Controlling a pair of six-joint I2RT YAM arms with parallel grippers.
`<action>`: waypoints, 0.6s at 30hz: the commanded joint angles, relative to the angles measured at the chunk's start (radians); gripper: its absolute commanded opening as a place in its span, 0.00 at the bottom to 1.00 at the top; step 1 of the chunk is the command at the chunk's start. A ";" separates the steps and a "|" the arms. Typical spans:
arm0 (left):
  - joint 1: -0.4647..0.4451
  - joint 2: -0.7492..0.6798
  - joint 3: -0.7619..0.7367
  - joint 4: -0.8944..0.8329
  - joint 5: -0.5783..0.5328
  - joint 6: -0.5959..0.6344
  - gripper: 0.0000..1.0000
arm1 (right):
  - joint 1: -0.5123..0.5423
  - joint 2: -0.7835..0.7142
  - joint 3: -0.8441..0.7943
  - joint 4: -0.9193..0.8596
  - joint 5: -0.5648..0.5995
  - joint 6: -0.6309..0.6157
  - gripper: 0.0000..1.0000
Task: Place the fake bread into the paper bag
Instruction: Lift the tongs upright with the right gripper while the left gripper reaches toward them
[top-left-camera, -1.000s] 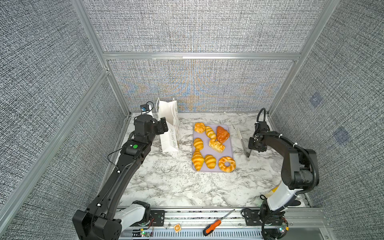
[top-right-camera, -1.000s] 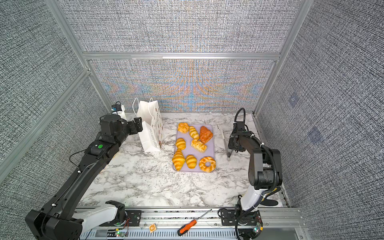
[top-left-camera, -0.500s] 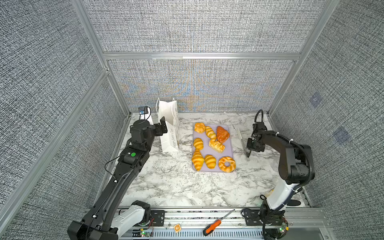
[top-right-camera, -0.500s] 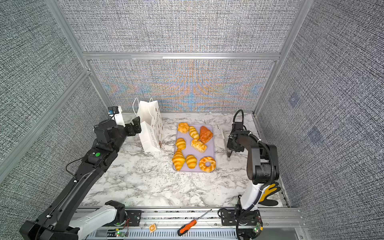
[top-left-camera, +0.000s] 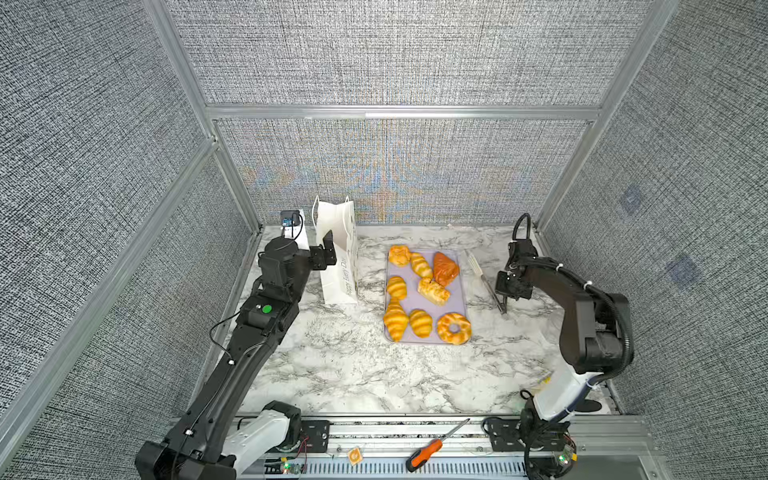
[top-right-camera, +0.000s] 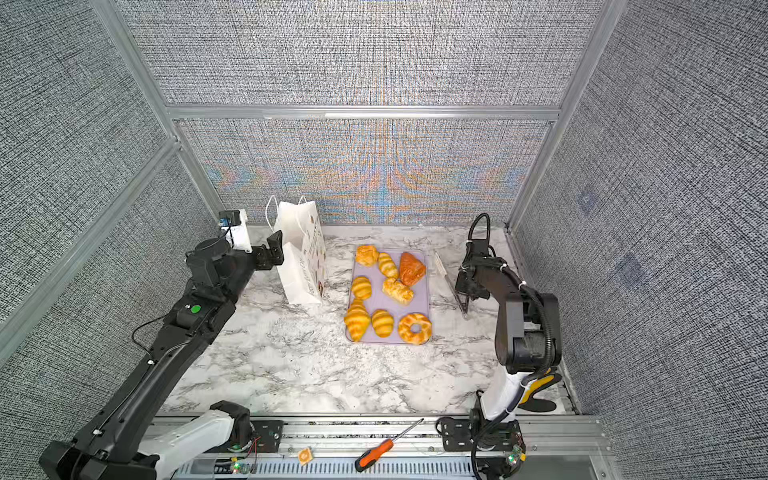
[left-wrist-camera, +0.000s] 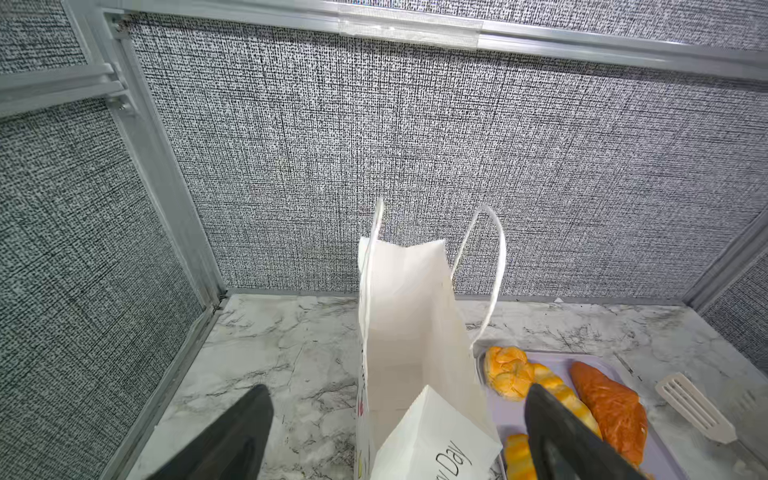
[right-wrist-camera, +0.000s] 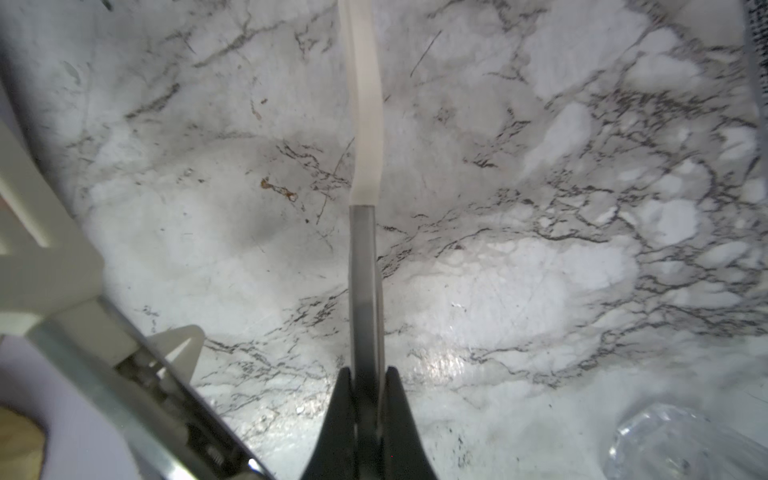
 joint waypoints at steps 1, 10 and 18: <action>-0.006 -0.005 0.008 0.058 0.042 0.009 0.96 | -0.001 -0.043 0.012 -0.006 -0.001 0.007 0.00; -0.143 0.066 0.100 0.071 0.053 0.080 0.96 | -0.001 -0.166 0.064 0.019 -0.133 -0.024 0.00; -0.247 0.196 0.204 0.087 0.212 0.142 0.96 | -0.002 -0.173 0.125 0.093 -0.404 -0.041 0.00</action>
